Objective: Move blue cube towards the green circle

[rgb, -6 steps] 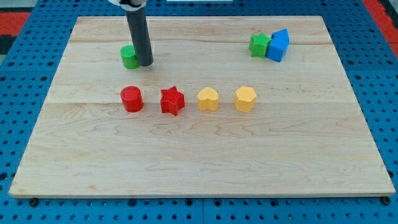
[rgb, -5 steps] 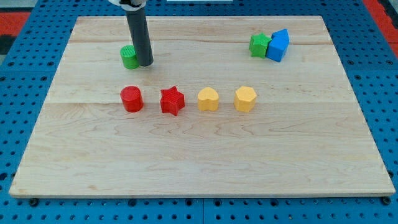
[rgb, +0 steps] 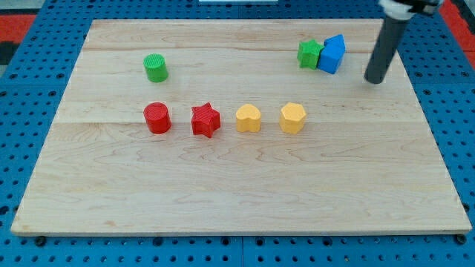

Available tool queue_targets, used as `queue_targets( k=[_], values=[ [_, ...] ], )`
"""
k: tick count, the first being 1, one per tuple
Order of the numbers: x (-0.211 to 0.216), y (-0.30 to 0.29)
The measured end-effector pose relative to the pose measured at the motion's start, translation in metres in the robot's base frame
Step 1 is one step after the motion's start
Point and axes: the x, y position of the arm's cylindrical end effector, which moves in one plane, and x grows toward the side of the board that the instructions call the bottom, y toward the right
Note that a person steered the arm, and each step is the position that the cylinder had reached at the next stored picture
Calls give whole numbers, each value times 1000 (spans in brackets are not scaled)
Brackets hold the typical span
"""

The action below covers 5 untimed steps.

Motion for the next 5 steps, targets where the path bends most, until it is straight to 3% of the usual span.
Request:
queue_targets(
  k=[1, 3, 5],
  values=[
    [-40, -16],
    [-46, -91],
    [-15, -21]
  ],
)
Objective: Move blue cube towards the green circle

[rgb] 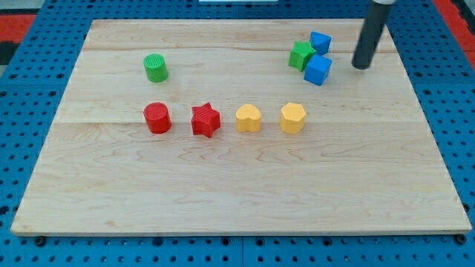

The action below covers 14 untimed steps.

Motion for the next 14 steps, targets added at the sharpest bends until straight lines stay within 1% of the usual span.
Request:
queue_targets(
  k=[1, 2, 3, 5, 6, 7, 9, 10, 11, 12, 14],
  values=[
    [12, -22],
    [12, -59],
    [12, -82],
    [7, -94],
    [-6, -91],
    [-8, -99],
    [-8, -151],
    [0, -153],
    [17, -153],
    [9, -162],
    [3, -155]
  ],
)
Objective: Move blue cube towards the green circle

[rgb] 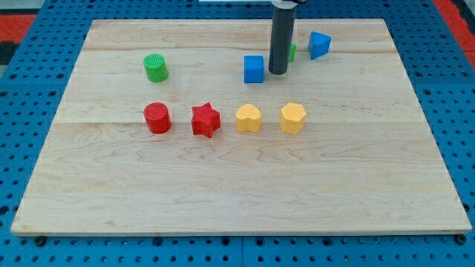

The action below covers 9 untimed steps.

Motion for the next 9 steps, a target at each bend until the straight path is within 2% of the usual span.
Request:
queue_targets(
  k=[5, 9],
  values=[
    [0, -72],
    [0, -89]
  ],
)
